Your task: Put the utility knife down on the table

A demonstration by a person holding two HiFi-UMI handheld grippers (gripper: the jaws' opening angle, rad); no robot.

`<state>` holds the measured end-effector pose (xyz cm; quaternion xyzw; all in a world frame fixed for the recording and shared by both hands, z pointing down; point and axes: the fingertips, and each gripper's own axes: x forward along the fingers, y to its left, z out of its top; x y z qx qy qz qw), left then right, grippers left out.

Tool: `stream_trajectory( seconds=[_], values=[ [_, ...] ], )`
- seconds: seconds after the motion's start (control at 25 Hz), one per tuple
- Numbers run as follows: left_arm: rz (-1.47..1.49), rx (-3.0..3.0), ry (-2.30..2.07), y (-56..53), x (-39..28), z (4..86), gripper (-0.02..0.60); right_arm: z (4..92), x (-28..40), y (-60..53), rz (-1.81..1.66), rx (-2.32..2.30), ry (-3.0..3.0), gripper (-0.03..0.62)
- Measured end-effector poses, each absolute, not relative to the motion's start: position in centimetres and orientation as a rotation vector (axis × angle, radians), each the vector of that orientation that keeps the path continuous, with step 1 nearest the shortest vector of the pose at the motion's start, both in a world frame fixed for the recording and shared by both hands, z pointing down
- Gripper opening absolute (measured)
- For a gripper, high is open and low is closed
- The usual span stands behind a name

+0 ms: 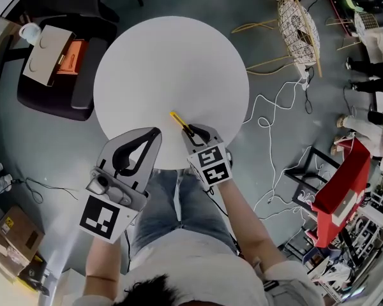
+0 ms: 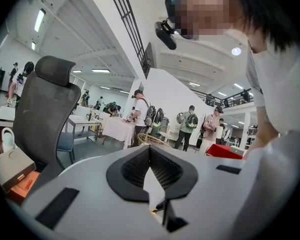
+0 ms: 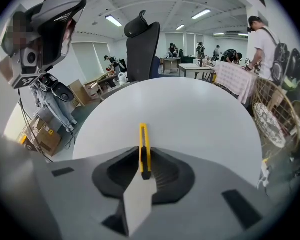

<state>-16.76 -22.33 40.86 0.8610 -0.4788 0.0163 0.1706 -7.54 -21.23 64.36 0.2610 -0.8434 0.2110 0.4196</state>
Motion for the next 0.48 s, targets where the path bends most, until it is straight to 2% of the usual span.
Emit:
stream_trajectory(
  seconds=[0.16,0.28,0.48],
  values=[
    [0.04,2.449,-1.36,-21.9,-16.5,40.5,0.009,62.6,-7.9,-21.2,0.525,0.668,-2.158,0.078],
    [0.035,2.469,-1.36,-21.7,-15.9,39.8,0.009,60.2,-8.0,-21.5,0.518,0.698,-2.221,0.011],
    [0.014,2.508,-1.363,-20.8,-14.2,37.8,0.009,54.5,-7.9,-21.2,0.537,0.716,-2.384,0.008]
  ],
)
